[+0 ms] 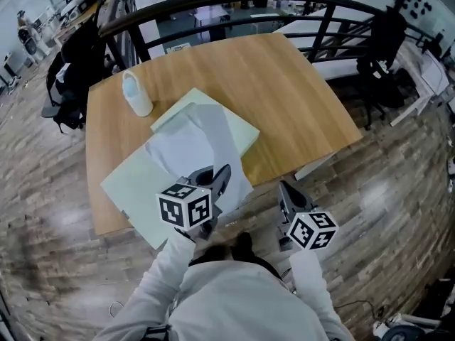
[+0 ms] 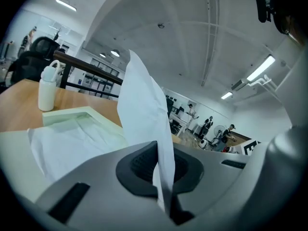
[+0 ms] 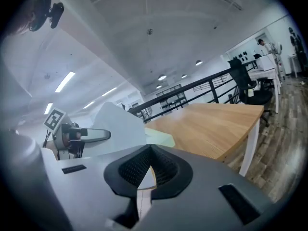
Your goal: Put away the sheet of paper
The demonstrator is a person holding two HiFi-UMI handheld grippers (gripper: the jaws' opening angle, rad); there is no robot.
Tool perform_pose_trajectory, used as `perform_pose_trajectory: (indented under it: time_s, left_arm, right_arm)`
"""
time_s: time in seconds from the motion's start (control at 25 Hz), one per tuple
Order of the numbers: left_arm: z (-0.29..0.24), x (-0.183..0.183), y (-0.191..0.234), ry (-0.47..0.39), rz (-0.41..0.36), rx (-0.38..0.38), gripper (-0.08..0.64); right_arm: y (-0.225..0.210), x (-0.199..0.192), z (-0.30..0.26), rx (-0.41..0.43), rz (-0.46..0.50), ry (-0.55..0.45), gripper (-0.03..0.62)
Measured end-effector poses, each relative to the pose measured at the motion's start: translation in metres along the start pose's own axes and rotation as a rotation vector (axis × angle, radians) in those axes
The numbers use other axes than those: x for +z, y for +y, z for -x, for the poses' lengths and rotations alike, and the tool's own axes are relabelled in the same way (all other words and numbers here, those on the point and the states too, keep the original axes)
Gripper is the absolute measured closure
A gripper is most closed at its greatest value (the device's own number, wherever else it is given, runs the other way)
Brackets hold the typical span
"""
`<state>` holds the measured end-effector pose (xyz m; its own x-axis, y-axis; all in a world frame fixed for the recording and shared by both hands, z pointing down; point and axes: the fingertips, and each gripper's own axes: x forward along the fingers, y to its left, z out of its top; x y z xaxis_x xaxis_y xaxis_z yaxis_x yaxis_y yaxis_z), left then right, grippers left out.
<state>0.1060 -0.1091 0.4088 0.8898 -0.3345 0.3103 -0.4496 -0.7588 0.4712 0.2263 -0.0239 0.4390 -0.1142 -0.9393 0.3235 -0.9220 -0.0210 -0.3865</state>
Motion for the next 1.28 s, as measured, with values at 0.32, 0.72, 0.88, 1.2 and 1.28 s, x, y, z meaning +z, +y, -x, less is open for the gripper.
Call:
perform_pose_trajectory:
  time_s: [0.32, 0.72, 0.88, 1.2, 1.28]
  left_arm:
    - [0.010, 0.033, 0.028, -0.123, -0.005, 0.226, 0.543]
    - [0.055, 0.056, 0.052, -0.209, 0.007, 0.459, 0.543]
    - [0.069, 0.063, 0.064, -0.235, 0.013, 0.508, 0.543]
    - [0.087, 0.062, 0.093, -0.268, 0.062, 0.530, 0.543]
    - [0.089, 0.058, 0.101, -0.268, 0.080, 0.531, 0.543]
  right_arm:
    - [-0.006, 0.014, -0.051, 0.220, 0.055, 0.088, 0.566]
    - [0.015, 0.017, -0.084, 0.405, 0.050, 0.141, 0.566]
    - [0.021, 0.013, -0.094, 0.435, 0.049, 0.162, 0.566]
    - [0.038, 0.004, -0.115, 0.460, 0.070, 0.204, 0.565]
    - [0.042, 0.003, -0.120, 0.461, 0.077, 0.213, 0.565]
